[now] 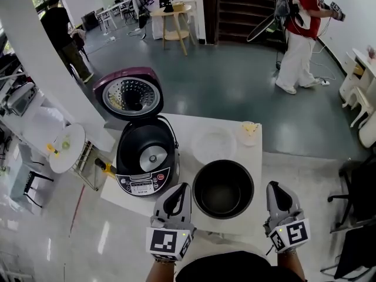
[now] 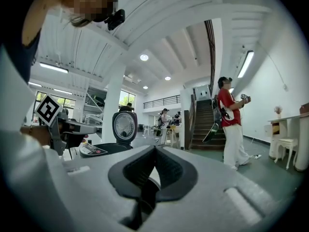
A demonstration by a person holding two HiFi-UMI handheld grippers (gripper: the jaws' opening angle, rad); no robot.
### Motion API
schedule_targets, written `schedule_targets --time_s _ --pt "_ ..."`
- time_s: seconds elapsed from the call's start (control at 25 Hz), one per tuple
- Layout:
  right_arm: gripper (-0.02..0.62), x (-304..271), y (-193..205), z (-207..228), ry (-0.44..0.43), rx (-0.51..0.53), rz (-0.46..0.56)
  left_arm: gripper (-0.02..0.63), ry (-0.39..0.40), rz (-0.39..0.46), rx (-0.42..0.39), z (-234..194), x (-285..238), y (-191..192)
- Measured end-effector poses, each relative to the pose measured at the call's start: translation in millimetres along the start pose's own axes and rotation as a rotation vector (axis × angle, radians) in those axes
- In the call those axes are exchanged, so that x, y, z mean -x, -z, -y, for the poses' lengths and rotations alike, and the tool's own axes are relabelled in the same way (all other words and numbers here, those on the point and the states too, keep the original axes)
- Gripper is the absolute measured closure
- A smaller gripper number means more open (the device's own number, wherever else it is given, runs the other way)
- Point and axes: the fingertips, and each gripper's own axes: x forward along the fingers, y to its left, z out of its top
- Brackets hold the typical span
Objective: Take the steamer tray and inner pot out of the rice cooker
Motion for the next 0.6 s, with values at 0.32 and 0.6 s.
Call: schedule_targets --time_s 0.32,0.6 --pt "0.592 4.0 0.1 -4.6 -0.018 0.014 -0.017 0.607 -0.003 0.013 0.022 5.2 6.8 -5.7" --pt "0.592 3.9 4.6 -8.1 -0.04 0.006 -0.031 0.607 -0.017 -0.009 -0.016 4.3 2.8 3.5"
